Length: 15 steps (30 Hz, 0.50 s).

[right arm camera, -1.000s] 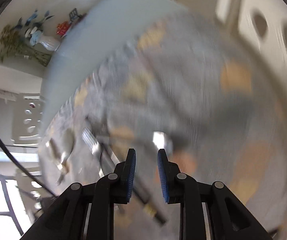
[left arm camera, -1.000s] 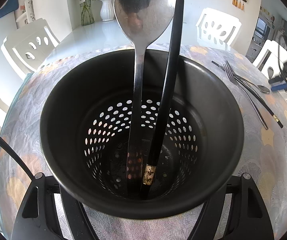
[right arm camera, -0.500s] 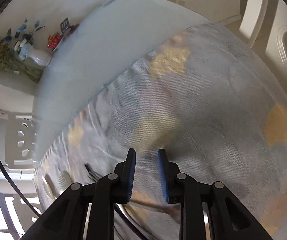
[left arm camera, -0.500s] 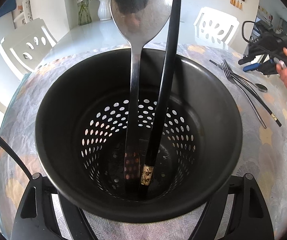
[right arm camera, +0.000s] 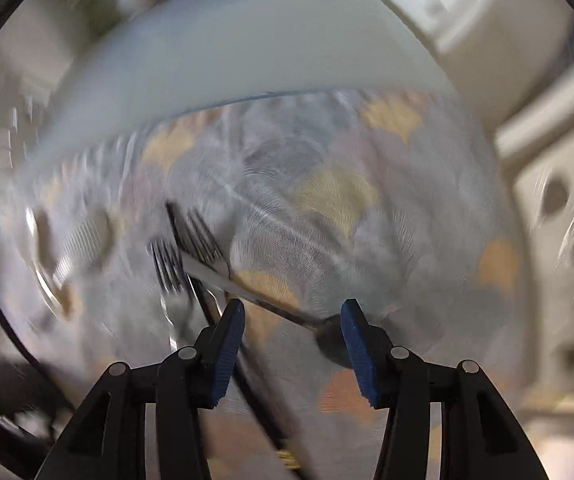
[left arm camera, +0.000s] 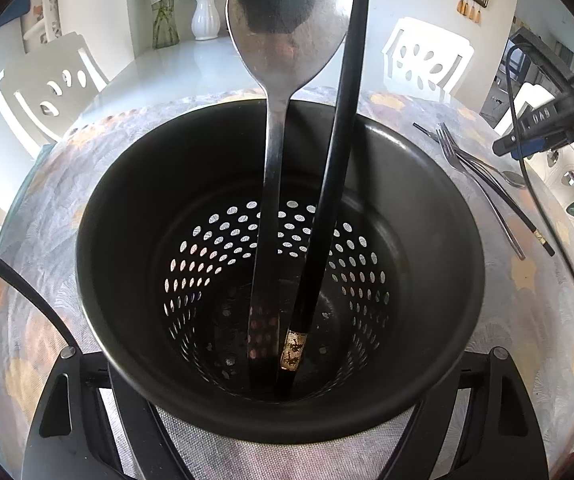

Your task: Organize utensils

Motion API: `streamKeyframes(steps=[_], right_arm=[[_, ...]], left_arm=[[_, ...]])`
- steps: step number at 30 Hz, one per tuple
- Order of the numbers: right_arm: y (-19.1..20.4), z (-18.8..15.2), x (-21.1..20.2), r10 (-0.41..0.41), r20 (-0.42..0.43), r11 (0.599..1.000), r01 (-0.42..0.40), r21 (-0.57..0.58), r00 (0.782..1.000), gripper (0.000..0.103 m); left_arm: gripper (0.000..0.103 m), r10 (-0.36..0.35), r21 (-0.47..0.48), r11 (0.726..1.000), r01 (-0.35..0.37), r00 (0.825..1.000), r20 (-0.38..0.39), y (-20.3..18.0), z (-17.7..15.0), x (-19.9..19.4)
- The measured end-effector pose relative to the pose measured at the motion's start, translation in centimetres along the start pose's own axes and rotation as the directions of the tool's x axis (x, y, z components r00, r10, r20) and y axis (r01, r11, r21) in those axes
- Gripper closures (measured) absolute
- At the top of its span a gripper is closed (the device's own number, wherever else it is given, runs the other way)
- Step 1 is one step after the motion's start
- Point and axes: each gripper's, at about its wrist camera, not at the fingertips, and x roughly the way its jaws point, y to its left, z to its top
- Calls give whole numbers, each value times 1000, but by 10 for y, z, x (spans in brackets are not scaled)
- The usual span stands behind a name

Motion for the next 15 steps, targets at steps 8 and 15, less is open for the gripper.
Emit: streamKeyframes(steps=[8, 15], right_arm=[[25, -4, 31, -55, -56, 972, 41, -231, 997, 61], [41, 15, 29, -41, 22, 963, 45, -265, 999, 93]], left_arm=[[21, -9, -4, 1000, 9, 1000, 2, 3, 1, 1], [21, -7, -3, 1000, 7, 1000, 2, 3, 1, 1]])
